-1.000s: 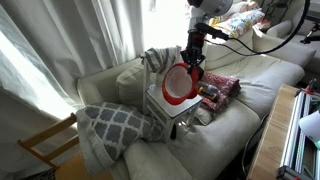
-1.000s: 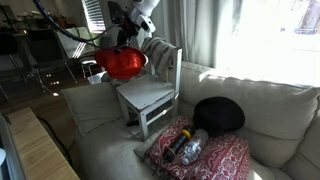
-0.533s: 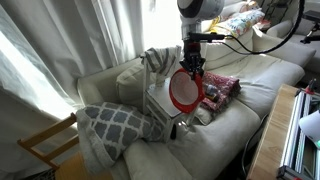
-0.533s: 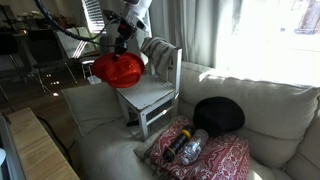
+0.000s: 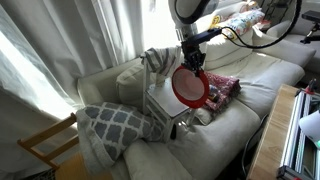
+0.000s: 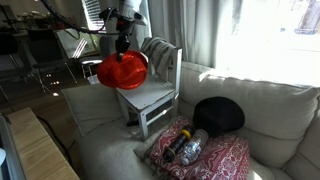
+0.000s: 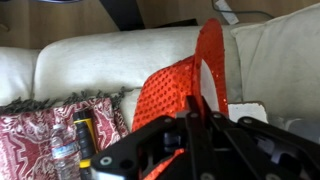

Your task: Hang the striped cloth on the backrest of the wooden chair then flip the orange hat over on the seat

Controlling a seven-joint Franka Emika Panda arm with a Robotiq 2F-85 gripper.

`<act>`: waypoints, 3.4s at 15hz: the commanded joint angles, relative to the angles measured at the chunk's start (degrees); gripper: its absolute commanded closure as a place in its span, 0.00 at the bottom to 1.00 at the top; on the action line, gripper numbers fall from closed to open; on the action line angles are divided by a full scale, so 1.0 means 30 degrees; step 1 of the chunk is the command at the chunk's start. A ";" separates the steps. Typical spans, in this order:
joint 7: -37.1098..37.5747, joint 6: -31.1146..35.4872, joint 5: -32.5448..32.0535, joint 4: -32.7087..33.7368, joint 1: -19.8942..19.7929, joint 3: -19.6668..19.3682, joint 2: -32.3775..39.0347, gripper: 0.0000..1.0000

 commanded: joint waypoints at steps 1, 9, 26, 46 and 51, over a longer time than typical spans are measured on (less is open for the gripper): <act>0.2488 -0.0730 -0.3257 0.0908 0.1390 0.0193 0.0868 0.99; 0.8939 -0.0850 -0.9589 0.2288 0.3659 -0.0395 0.2855 0.99; 1.4227 0.1203 -1.0806 0.3594 0.4341 0.1078 0.5779 0.99; 0.6892 0.6562 -0.4834 0.2264 0.3137 0.1633 0.5089 0.00; 0.2997 0.6705 -0.3815 -0.0108 0.1269 0.1364 0.1452 0.00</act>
